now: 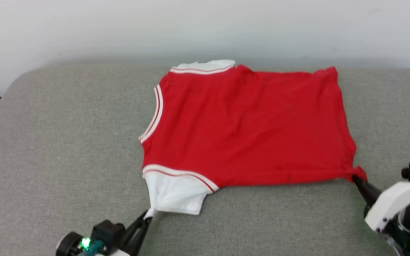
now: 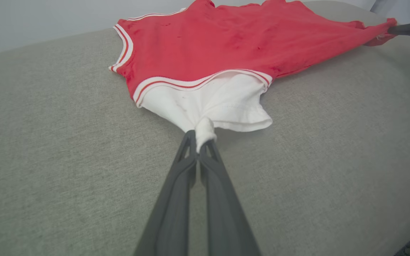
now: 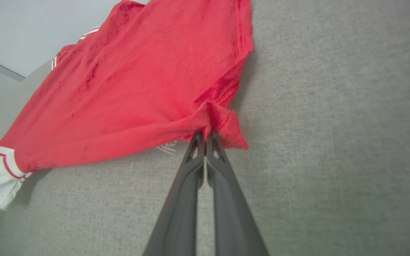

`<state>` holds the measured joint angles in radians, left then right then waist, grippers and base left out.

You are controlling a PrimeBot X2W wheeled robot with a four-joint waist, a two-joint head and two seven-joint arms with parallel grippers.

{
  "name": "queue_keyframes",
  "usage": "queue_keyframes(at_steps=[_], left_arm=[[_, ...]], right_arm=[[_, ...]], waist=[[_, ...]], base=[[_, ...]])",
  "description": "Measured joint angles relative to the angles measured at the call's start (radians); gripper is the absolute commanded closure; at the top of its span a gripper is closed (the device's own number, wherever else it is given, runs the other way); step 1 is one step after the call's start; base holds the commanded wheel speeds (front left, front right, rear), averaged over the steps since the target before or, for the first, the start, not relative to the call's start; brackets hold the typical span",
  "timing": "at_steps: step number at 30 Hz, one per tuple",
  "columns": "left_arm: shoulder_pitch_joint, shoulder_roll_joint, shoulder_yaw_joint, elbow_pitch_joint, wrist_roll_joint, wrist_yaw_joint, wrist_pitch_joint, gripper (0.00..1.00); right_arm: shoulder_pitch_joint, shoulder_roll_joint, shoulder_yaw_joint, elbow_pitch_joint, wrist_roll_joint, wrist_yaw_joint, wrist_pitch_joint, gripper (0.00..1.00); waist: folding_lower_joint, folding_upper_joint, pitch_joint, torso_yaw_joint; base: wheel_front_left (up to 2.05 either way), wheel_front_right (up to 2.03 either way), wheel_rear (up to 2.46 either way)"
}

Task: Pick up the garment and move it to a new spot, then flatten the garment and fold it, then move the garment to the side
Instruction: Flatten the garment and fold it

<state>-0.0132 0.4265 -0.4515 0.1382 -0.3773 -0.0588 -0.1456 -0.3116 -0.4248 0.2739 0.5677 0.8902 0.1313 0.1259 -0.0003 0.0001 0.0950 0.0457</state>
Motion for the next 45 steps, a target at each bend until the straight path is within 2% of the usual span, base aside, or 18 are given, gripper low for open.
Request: queue_keyframes(at_steps=[8, 12, 13, 20, 26, 35, 45], left_arm=[[0.124, 0.000, -0.050, -0.083, -0.071, -0.021, 0.056, 1.00], [0.192, 0.033, -0.066, -0.132, -0.101, -0.034, 0.078, 1.00], [0.236, 0.054, -0.069, -0.168, -0.125, -0.038, 0.093, 1.00], [0.283, 0.088, -0.093, -0.222, -0.155, -0.047, 0.122, 1.00], [0.258, 0.076, -0.069, -0.231, -0.143, -0.028, 0.081, 1.00], [0.086, 0.056, 0.003, -0.233, -0.121, -0.004, 0.023, 1.00], [-0.121, 0.047, 0.012, -0.117, -0.091, -0.013, 0.046, 1.00]], right_arm=[[0.170, -0.067, -0.034, -0.120, 0.013, 0.000, 0.057, 1.00], [0.239, -0.091, -0.056, -0.176, -0.011, 0.000, 0.080, 1.00], [0.282, -0.116, -0.070, -0.212, -0.041, 0.000, 0.098, 1.00], [0.385, -0.118, -0.131, -0.265, -0.047, 0.000, 0.171, 1.00], [0.411, -0.059, -0.231, -0.340, -0.011, 0.000, 0.181, 1.00], [0.378, -0.003, -0.322, -0.460, -0.023, 0.000, 0.243, 1.00], [0.235, 0.051, -0.377, -0.460, -0.140, 0.000, 0.327, 1.00]], waist=[[0.0000, 0.0000, -0.074, -0.004], [0.0001, 0.0000, -0.102, -0.010], [0.0001, 0.0000, -0.110, -0.012], [0.0002, 0.0000, -0.104, -0.011], [0.0002, 0.0000, -0.080, -0.014], [0.0004, 0.0000, -0.005, -0.022], [0.0005, 0.0000, 0.094, -0.033]], base=[[0.00, 0.00, 0.00], [0.00, 0.00, 0.00], [0.00, 0.00, 0.00], [0.00, 0.00, 0.00], [0.00, 0.00, 0.00], [0.00, 0.00, 0.00], [0.00, 0.00, 0.00]])
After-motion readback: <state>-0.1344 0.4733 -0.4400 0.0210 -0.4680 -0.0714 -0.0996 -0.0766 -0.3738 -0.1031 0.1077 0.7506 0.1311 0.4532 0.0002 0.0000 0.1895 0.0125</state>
